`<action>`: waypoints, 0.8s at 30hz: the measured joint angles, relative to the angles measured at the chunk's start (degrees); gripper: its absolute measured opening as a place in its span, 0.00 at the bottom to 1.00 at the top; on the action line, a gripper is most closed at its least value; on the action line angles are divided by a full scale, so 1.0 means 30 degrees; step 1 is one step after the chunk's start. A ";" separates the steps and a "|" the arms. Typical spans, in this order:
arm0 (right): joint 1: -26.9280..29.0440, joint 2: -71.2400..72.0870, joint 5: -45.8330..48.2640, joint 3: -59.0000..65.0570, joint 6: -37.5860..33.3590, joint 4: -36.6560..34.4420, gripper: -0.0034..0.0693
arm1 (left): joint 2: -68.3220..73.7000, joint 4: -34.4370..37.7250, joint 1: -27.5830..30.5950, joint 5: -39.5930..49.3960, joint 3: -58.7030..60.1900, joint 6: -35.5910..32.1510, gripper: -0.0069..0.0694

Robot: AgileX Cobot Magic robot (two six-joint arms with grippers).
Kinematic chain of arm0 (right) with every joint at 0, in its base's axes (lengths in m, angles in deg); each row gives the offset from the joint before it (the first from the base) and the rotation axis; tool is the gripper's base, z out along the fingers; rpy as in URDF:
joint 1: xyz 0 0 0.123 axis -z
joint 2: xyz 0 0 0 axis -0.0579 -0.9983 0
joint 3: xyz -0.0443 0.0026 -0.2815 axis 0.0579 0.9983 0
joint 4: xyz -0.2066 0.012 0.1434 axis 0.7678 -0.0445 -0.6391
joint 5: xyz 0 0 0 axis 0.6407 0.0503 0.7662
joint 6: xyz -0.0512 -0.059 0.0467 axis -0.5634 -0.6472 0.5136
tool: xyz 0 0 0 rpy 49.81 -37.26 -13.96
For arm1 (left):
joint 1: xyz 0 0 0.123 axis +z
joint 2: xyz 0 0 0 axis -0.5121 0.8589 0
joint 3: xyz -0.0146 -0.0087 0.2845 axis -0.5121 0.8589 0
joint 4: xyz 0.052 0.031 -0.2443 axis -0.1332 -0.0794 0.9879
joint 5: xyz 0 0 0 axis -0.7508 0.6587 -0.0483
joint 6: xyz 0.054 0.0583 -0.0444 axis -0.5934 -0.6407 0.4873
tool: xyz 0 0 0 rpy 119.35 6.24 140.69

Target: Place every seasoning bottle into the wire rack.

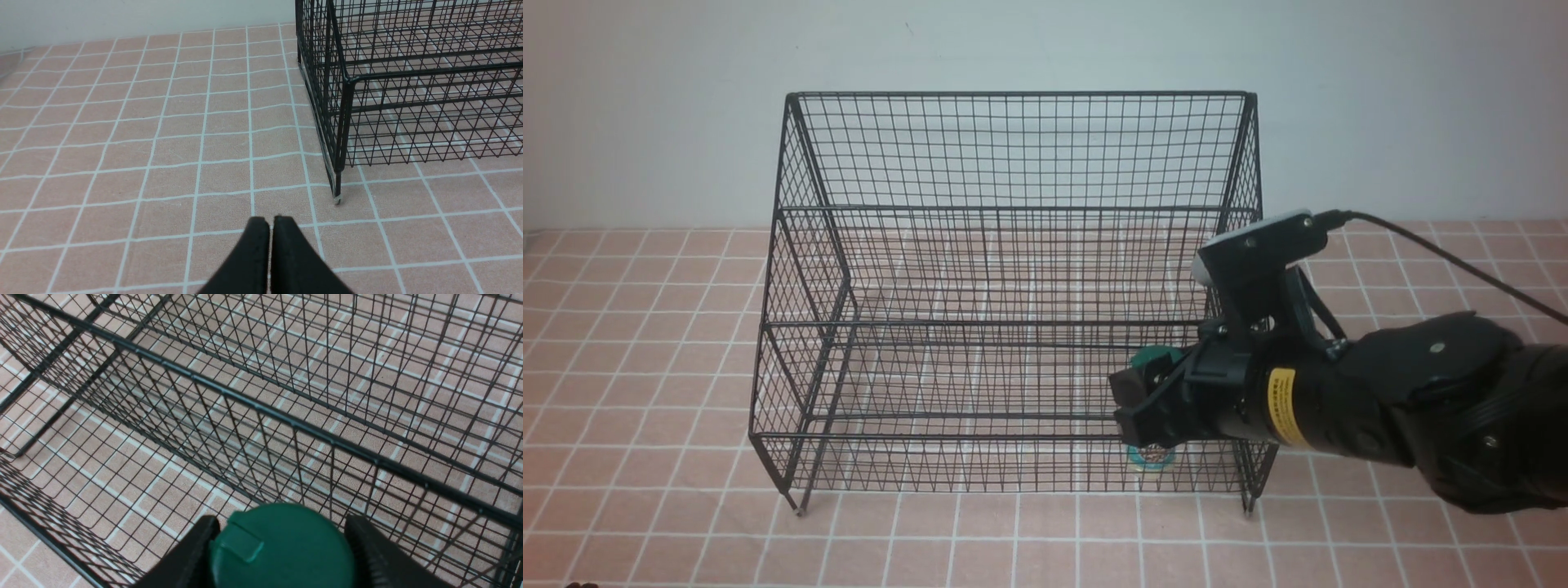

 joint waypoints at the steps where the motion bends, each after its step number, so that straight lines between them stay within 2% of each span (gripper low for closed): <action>1: 0.0000 0.0000 0.0000 0.0000 0.0000 0.0000 0.53 | 0.0000 0.0000 0.0000 0.0000 0.0000 0.0000 0.08; 4: 0.0000 0.0000 -0.0056 0.0000 0.0020 0.0000 0.55 | 0.0000 0.0000 0.0000 0.0000 0.0000 0.0000 0.08; 10: 0.0000 0.0107 -0.0295 0.0000 0.0020 0.0000 0.73 | 0.0000 0.0000 0.0000 0.0000 0.0000 0.0000 0.08; 12: 0.0000 0.0337 -0.0295 0.0000 0.0056 0.0000 0.76 | 0.0000 0.0000 0.0000 0.0000 0.0000 0.0000 0.08; 20: 0.0000 0.3175 -0.0275 0.0000 0.0056 0.0000 0.77 | 0.0000 0.0000 0.0000 0.0000 0.0000 0.0000 0.08; 24: 0.0000 0.5381 -0.0501 0.0000 -0.0005 0.0000 0.72 | 0.0000 0.0000 0.0000 0.0000 0.0000 0.0017 0.08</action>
